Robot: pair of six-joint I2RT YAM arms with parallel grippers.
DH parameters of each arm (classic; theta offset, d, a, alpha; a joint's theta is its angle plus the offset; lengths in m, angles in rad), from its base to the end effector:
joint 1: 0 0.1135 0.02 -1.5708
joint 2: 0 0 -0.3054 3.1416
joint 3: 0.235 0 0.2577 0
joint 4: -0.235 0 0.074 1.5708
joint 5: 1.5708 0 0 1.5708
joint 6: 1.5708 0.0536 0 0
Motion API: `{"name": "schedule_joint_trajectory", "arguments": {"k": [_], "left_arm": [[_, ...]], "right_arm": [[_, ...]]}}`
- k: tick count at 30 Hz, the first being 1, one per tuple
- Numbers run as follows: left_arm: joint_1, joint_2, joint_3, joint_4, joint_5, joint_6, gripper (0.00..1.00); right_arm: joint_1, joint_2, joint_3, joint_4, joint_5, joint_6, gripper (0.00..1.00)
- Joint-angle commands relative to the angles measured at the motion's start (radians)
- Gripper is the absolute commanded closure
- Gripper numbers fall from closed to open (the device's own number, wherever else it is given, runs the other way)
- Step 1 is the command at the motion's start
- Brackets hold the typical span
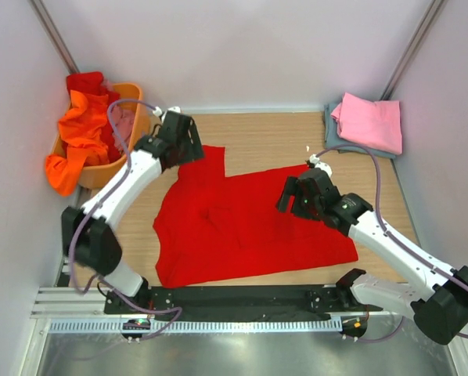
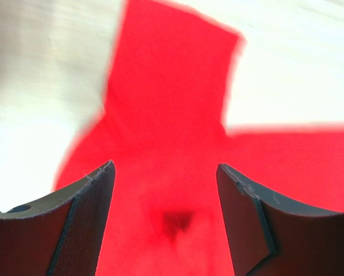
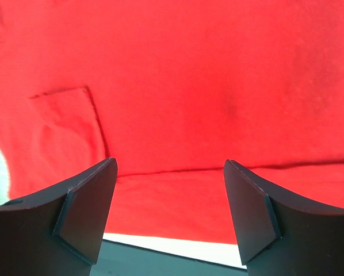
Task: Fold and stack the t-shirts
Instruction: Fold the tshirt
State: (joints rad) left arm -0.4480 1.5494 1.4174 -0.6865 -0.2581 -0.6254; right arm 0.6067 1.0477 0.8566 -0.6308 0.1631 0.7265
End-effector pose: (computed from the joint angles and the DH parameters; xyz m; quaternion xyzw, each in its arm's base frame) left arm 0.3266 -0.1418 0.3535 -0.1288 0.9145 -0.0834 0.3743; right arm 0.1785 0.1133 0.2964 0.0853 0.9242 0.1658 0.3334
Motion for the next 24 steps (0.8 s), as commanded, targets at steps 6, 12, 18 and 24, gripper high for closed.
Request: {"name": "schedule_joint_trajectory", "arguments": {"k": [6,12,18,24], "left_arm": [[0.179,0.536,0.443,0.030,0.178,0.214,0.33],[0.256,0.793,0.719,-0.036,0.227,0.228,0.36],[0.278,0.900,0.790,-0.068,0.284,0.214,0.38],[0.278,0.960,0.781,-0.062,0.305,0.214,0.39]], "right_arm": [[0.004,-0.081,-0.030,-0.020,-0.025,-0.038,0.19],[0.004,-0.136,-0.036,-0.072,-0.020,-0.055,0.19],[0.004,-0.147,-0.034,-0.063,-0.011,-0.072,0.18],[0.004,-0.123,-0.048,-0.053,-0.063,-0.070,0.18]]}}
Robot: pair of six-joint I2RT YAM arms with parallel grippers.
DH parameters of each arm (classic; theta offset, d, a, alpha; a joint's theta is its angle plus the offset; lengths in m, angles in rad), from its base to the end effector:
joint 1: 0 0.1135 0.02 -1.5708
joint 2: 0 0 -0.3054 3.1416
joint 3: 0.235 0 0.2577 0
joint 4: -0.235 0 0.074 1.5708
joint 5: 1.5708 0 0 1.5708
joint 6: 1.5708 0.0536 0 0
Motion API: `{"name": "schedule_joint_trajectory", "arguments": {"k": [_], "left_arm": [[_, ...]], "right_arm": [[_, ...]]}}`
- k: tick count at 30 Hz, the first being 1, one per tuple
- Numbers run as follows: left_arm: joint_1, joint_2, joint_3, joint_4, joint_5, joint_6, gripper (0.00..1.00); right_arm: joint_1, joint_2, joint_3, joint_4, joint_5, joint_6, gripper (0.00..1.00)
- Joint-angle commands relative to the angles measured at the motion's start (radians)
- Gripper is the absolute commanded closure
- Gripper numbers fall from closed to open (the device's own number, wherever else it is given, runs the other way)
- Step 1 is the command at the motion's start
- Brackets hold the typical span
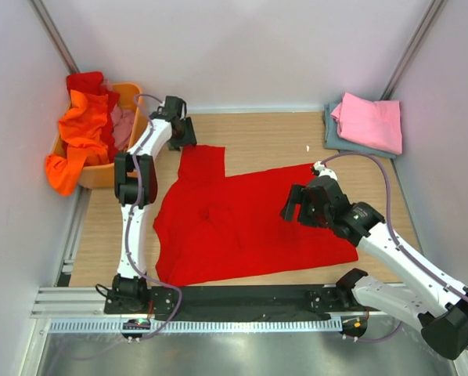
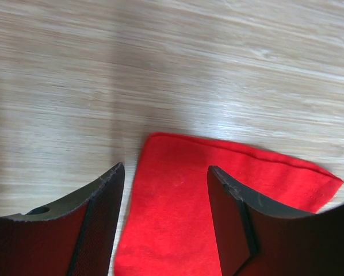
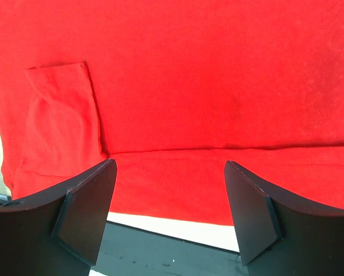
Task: Fold and stack the t-shirts
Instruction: Fold the tshirt
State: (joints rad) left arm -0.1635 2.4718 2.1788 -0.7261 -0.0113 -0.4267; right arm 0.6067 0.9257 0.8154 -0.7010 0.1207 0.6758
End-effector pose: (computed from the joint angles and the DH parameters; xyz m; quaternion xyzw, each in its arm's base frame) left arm 0.5759 -0.0944 0.1795 -0.1278 0.9537 -0.0740 0.2622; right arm 0.1513 0.0971 0.2973 0.0544 0.9257 0.1765 0.3300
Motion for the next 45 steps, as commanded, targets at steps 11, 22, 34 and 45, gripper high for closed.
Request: {"name": "schedule_joint_trajectory", "arguments": {"k": [11,22,34,45], "left_arm": [[-0.007,0.067,0.019,0.013,0.151,-0.018,1.00],[-0.011,-0.250,-0.060,-0.128,0.128,-0.001,1.00],[-0.113,-0.632,-0.491,-0.191,0.039,0.068,0.98],[-0.168,-0.634,-0.557,-0.153,0.005,0.075,1.00]], "right_arm": [[0.004,0.010,-0.047,0.031,0.023,-0.021,0.18],[-0.179,0.278,0.181,0.113,0.051,-0.100,0.11],[-0.390,0.809,0.615,0.086,0.068,-0.196,0.13],[-0.530,1.128,0.850,0.026,0.119,-0.251,0.21]]}}
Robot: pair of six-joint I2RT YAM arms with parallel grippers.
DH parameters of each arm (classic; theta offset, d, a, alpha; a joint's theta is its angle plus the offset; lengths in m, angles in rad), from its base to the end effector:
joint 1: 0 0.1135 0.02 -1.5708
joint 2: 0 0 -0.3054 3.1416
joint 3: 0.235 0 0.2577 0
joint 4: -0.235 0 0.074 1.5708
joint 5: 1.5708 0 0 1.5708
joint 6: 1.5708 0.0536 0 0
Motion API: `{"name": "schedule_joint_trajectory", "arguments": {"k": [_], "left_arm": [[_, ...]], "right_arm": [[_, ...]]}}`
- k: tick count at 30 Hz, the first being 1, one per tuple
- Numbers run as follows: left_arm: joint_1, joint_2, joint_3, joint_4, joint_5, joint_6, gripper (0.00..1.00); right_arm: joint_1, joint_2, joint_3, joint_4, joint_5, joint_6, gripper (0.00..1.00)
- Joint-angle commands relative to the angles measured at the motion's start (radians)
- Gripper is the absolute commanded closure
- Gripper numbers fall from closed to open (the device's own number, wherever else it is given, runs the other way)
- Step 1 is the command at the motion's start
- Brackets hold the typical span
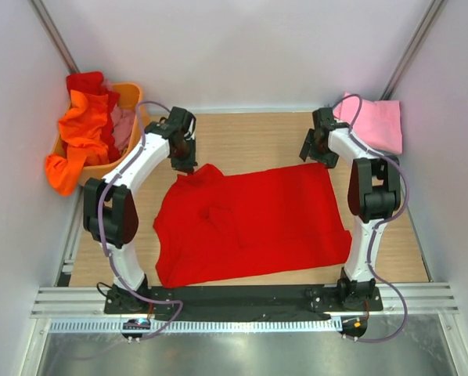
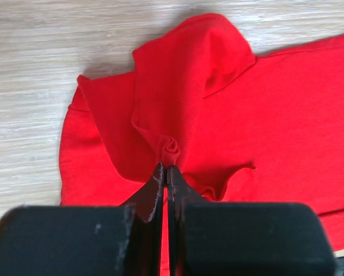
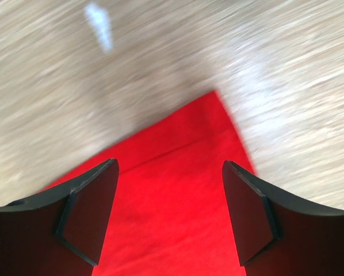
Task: Fold and stack the t-shirts
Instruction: Fold the tshirt
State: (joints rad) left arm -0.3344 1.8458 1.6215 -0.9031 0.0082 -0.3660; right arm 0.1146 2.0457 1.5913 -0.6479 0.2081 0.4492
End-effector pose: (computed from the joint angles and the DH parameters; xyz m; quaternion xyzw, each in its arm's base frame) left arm 0.3922 -0.1367 0.2949 -0.0145 0.9754 -0.0792 0.2052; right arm 0.4665 0.0425 0.2162 0.1849 0.9499 -0.0328 0.2499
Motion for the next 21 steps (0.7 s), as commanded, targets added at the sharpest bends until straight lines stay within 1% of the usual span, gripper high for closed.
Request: {"name": "schedule_joint_trajectory", "arguments": {"k": [1,5,6,10,14,15,17,18,21], "left_arm": [[0.003,-0.010,-0.002,0.024,-0.016,0.016,1.00],[0.003,-0.020,-0.011,0.027,-0.014,0.010,1.00],[0.003,-0.022,-0.011,0.029,0.013,0.010,1.00],[0.005,-0.026,-0.006,0.026,0.024,0.009,1.00],[0.003,-0.030,-0.011,0.027,0.033,0.007,1.00],[0.003,-0.030,-0.009,0.026,0.033,0.007,1.00],[0.003,-0.026,-0.008,0.027,0.033,0.007,1.00],[0.003,-0.028,-0.008,0.026,0.033,0.007,1.00],[0.005,-0.028,-0.008,0.026,0.030,0.007,1.00]], "right_arm": [[-0.049,0.027,0.079,-0.022,0.018,-0.021,0.22],[-0.081,0.068,0.104,-0.007,0.002,-0.021,0.23],[-0.082,0.077,0.113,-0.007,-0.002,-0.021,0.23],[-0.082,0.125,0.150,-0.022,-0.015,-0.018,0.26],[-0.082,0.146,0.142,-0.016,-0.009,-0.017,0.29],[-0.082,0.148,0.139,-0.016,-0.007,-0.017,0.33],[-0.082,0.143,0.124,-0.013,-0.003,-0.014,0.37],[-0.082,0.140,0.118,-0.007,-0.006,-0.014,0.44],[-0.082,0.139,0.110,-0.006,-0.004,-0.015,0.56]]}}
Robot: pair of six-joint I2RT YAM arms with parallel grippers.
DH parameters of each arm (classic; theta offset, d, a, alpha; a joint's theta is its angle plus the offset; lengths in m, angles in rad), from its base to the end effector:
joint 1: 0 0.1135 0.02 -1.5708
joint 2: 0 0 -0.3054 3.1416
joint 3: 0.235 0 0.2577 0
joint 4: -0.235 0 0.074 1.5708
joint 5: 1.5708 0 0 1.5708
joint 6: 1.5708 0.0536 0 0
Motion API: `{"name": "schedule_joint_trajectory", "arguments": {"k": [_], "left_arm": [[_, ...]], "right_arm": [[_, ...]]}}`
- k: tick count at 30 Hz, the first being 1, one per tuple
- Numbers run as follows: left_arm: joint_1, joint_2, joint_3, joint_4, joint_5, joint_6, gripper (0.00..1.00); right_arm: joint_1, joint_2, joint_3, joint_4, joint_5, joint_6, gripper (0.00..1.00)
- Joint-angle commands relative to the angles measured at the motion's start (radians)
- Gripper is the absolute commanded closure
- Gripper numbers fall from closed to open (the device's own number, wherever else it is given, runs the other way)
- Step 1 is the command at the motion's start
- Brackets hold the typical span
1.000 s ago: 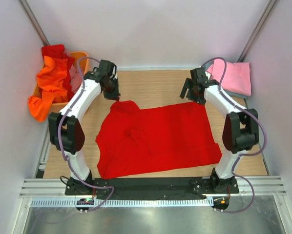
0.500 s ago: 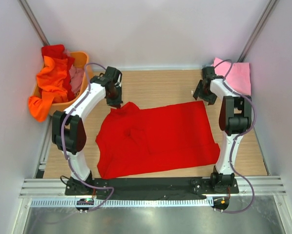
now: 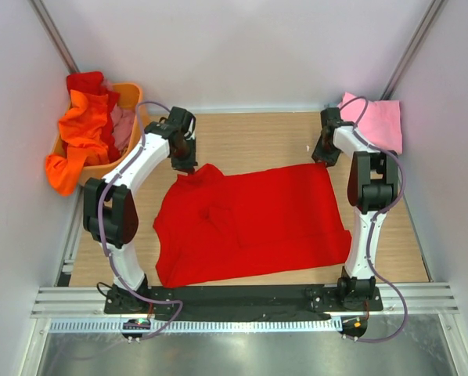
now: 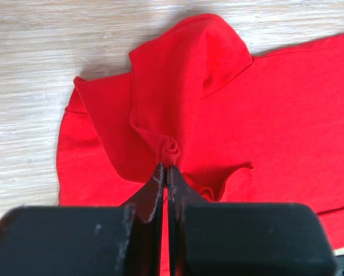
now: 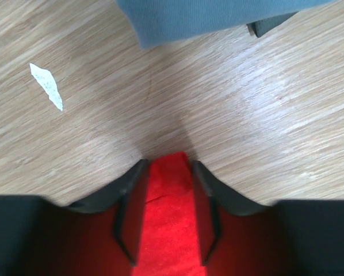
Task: Fold and stack the t-shirts
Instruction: Fold the tshirt
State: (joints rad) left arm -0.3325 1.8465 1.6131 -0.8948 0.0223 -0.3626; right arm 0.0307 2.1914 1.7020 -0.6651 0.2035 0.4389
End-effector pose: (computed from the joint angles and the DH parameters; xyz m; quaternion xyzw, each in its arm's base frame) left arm 0.3923 -0.1367 0.2925 -0.0122 0.9755 -0.0850 0.2027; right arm 0.4983 0.0045 0.1814 0.2178 0.9489 -0.0488 0.2231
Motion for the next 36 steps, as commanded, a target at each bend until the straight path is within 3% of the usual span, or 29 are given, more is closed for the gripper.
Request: {"name": "schedule_joint_trajectory", "arguments": {"k": [1,2,5,12,18,27,36], "left_arm": [[0.003,-0.029,0.001,0.016,0.015,0.004,1.00],[0.003,-0.030,-0.001,0.017,0.013,0.004,1.00],[0.003,-0.030,-0.001,0.017,0.007,0.005,1.00],[0.001,-0.013,0.083,-0.030,-0.090,0.020,1.00],[-0.002,-0.055,0.123,-0.079,-0.119,0.016,1.00],[-0.108,-0.208,0.019,-0.130,-0.185,-0.032,1.00],[-0.201,-0.412,-0.091,-0.233,-0.268,-0.120,1.00]], "right_arm": [[0.002,-0.005,-0.001,0.012,0.001,-0.008,0.62],[0.002,-0.004,0.002,0.010,0.002,-0.008,0.75],[0.002,-0.001,-0.001,0.009,-0.009,-0.008,0.99],[0.002,-0.031,0.047,-0.039,-0.013,-0.008,0.99],[0.002,-0.149,0.059,-0.070,-0.050,-0.011,0.99],[0.002,-0.344,-0.116,-0.048,-0.052,-0.023,0.99],[0.002,-0.429,-0.261,-0.036,-0.007,-0.037,0.99]]}}
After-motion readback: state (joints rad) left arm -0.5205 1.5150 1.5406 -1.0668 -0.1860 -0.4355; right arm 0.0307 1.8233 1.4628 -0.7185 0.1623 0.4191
